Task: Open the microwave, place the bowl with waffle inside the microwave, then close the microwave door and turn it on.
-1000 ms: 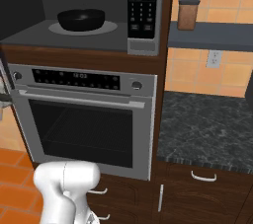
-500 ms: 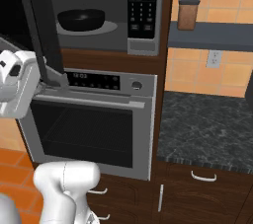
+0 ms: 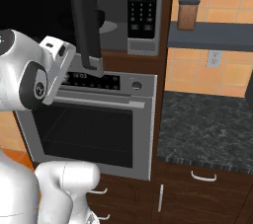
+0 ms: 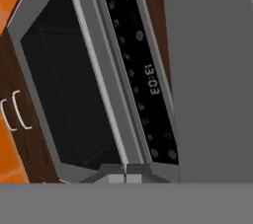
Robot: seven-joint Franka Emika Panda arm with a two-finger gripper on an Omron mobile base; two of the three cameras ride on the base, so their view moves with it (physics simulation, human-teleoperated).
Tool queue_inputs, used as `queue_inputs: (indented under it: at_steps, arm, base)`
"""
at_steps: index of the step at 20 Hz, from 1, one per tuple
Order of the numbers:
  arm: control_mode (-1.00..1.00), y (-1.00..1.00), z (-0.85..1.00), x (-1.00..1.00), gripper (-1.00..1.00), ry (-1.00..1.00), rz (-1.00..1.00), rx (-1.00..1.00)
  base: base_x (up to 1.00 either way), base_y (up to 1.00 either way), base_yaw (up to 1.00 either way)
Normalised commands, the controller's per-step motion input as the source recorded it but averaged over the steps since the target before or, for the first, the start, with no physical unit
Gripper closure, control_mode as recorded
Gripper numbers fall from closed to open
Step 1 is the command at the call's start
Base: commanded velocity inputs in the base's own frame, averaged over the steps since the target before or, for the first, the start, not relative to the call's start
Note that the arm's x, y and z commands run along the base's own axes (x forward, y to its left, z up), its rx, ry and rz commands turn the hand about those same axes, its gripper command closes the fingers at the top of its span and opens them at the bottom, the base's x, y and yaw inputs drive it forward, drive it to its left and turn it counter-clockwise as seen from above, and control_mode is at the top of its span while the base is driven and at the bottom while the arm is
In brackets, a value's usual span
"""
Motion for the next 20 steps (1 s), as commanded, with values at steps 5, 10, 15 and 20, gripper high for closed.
queue_inputs:
  at_steps: [5,10,15,20]
  arm:
    - [-1.00,-0.32,0.00,0.17,1.00,-0.04,-0.05,0.09]
    - [-1.00,-0.94,0.77,-0.34,1.00,-0.16,0.00,0.15]
    - [-1.00,-0.46,1.00,0.18,1.00,-0.01,0.00,0.02]
    - [-1.00,-0.37,0.96,0.21,1.00,-0.25,0.00,0.11]
  base:
    - [0.00,0.00,0.00]
    - [0.00,0.00,0.00]
    - [0.00,0.00,0.00]
    - [0.00,0.00,0.00]
